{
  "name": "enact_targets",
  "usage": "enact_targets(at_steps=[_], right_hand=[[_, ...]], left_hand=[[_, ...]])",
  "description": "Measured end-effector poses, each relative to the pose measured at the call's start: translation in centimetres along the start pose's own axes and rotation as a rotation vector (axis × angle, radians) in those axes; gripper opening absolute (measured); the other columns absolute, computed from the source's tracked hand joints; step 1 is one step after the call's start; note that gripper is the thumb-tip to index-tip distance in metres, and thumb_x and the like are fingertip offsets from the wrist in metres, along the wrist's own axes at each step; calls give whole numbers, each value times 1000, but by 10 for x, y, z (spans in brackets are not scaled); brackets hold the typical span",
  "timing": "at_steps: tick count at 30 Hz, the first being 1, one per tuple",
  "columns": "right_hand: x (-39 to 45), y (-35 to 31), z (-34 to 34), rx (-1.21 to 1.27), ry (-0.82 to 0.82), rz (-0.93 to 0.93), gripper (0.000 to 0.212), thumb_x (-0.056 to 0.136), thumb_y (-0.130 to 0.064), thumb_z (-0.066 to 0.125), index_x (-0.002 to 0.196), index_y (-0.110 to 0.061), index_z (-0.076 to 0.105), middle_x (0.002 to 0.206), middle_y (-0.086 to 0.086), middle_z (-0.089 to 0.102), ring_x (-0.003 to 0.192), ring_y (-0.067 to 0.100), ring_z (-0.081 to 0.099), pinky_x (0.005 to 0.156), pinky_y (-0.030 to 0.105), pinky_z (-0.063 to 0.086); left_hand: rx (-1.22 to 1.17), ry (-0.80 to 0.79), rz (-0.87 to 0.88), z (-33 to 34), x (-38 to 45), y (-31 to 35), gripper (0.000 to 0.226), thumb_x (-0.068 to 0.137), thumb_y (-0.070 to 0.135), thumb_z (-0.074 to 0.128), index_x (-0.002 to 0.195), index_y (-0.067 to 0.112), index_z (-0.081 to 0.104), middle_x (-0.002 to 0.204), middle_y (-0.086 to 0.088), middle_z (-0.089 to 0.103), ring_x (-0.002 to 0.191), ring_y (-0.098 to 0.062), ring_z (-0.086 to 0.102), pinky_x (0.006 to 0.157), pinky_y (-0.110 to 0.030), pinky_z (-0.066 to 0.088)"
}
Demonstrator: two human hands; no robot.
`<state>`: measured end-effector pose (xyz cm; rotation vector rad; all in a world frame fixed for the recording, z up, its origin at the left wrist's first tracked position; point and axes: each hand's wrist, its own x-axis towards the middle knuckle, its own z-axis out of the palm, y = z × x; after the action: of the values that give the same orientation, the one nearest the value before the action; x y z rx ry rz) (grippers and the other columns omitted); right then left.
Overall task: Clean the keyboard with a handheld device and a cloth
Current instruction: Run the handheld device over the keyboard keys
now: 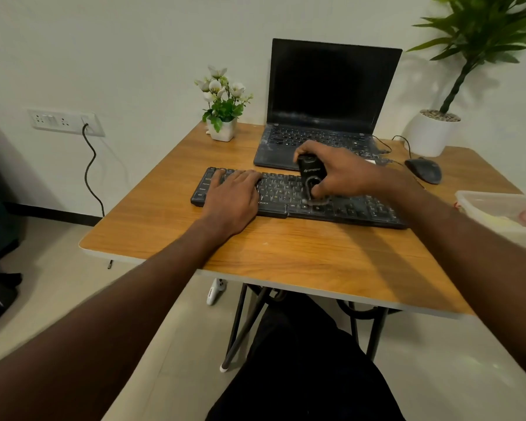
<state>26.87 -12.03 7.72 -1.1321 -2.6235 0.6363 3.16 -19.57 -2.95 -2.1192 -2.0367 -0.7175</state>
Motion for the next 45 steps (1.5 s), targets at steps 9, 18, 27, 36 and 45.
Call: enact_targets(at_steps=[9, 18, 27, 36, 45], right_hand=[[-13, 1, 7, 303, 124, 102, 70, 81, -5, 80, 135, -31, 45, 118, 1, 56, 99, 22, 65, 63, 27, 58], [-17, -13, 10, 33, -13, -52, 75, 80, -9, 81, 137, -36, 40, 121, 0, 54, 101, 16, 62, 69, 28, 59], [-17, -30, 27, 35, -46, -142, 75, 79, -9, 80, 136, -38, 40, 118, -2, 55, 98, 12, 61, 70, 29, 57], [-37, -7, 10, 126, -34, -39, 72, 83, -5, 78, 133, -41, 42, 126, 2, 52, 107, 21, 62, 76, 39, 63], [-69, 20, 9, 230, 185, 54, 68, 83, -4, 78, 133, -36, 44, 131, -1, 49, 114, 20, 60, 76, 35, 64]], left_hand=[[3, -1, 4, 0, 0, -1, 45, 111, 28, 35, 153, 23, 50, 154, 0, 58, 148, -17, 46, 130, -55, 14], [-25, -30, -42, -2, 0, 3, 44, 111, 28, 35, 153, 26, 48, 157, 2, 54, 149, -15, 44, 127, -63, 18], [7, -16, -38, -2, 0, 3, 44, 110, 28, 36, 151, 25, 49, 154, 0, 58, 147, -17, 47, 127, -63, 16], [-14, -13, -51, -2, 0, 3, 42, 110, 28, 36, 150, 28, 50, 152, 1, 59, 145, -15, 49, 128, -64, 14], [-5, 2, -31, 0, 0, 2, 41, 110, 29, 37, 148, 27, 51, 147, 0, 62, 142, -17, 52, 128, -60, 16]])
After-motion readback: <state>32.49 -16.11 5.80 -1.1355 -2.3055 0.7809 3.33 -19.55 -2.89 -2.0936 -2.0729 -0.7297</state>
